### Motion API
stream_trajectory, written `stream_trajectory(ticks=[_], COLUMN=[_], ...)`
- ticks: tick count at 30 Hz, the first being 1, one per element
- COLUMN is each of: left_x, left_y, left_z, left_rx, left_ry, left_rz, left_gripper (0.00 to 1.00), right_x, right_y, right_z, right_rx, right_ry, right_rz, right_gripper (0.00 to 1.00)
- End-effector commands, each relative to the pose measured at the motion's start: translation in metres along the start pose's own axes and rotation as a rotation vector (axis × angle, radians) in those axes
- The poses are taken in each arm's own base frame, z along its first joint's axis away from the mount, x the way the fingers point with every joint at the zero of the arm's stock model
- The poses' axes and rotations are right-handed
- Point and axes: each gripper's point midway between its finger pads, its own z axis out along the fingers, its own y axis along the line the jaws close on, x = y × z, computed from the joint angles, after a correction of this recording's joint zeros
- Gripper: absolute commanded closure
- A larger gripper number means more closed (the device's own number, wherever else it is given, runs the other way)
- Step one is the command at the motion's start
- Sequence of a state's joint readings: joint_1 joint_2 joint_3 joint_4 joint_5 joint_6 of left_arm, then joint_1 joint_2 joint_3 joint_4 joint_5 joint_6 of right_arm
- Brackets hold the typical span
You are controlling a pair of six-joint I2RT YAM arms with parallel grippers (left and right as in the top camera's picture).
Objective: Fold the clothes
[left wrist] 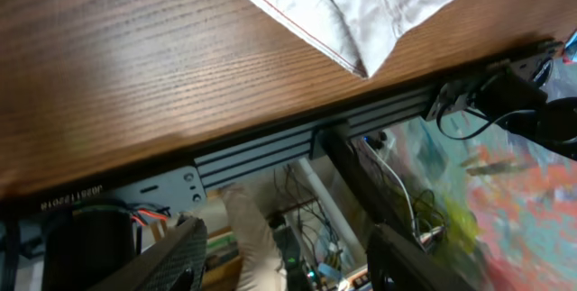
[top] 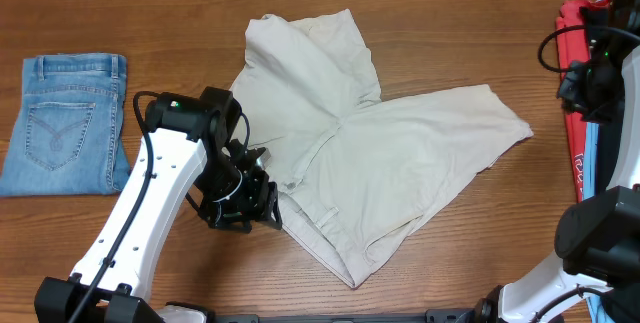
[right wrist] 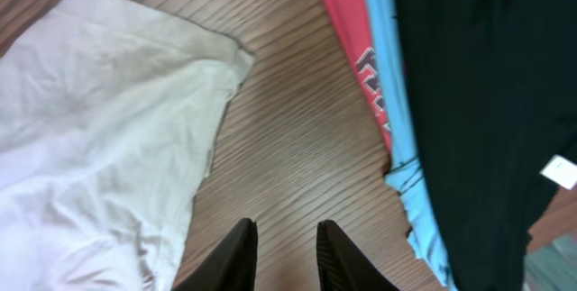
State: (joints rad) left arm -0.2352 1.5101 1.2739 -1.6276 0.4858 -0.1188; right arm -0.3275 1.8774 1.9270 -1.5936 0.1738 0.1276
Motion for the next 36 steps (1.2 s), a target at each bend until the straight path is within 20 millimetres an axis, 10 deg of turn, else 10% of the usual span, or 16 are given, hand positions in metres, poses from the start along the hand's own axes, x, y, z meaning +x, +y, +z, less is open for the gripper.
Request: stream_trajectory(ticks=[1, 11, 28, 36], left_x=[-0.012, -0.11, -0.179, -0.183], left_y=[0.001, 0.047, 0.086, 0.149], left_z=[0.0, -0.014, 0.078, 0.104], left_rx=[-0.003, -0.21, -0.217, -0.302], left_ry=[-0.046, -0.461, -0.38, -0.282], left_rz=[0.035, -0.176, -0.131, -0.257], left_gripper=[0.4, 0.39, 0.52, 0.53], right_x=[-0.006, -0.009, -0.011, -0.009], right_y=[-0.011, 0.01, 0.016, 0.059], right_z=[-0.003, -0.003, -0.004, -0.012], right_rx=[0.038, -0.083, -0.105, -0.293], right_ry=[-0.028, -0.03, -0.038, -0.044], right_rz=[0.049, 0.046, 0.042, -0.091], right_gripper=[0.74, 0.74, 0.73, 0.74])
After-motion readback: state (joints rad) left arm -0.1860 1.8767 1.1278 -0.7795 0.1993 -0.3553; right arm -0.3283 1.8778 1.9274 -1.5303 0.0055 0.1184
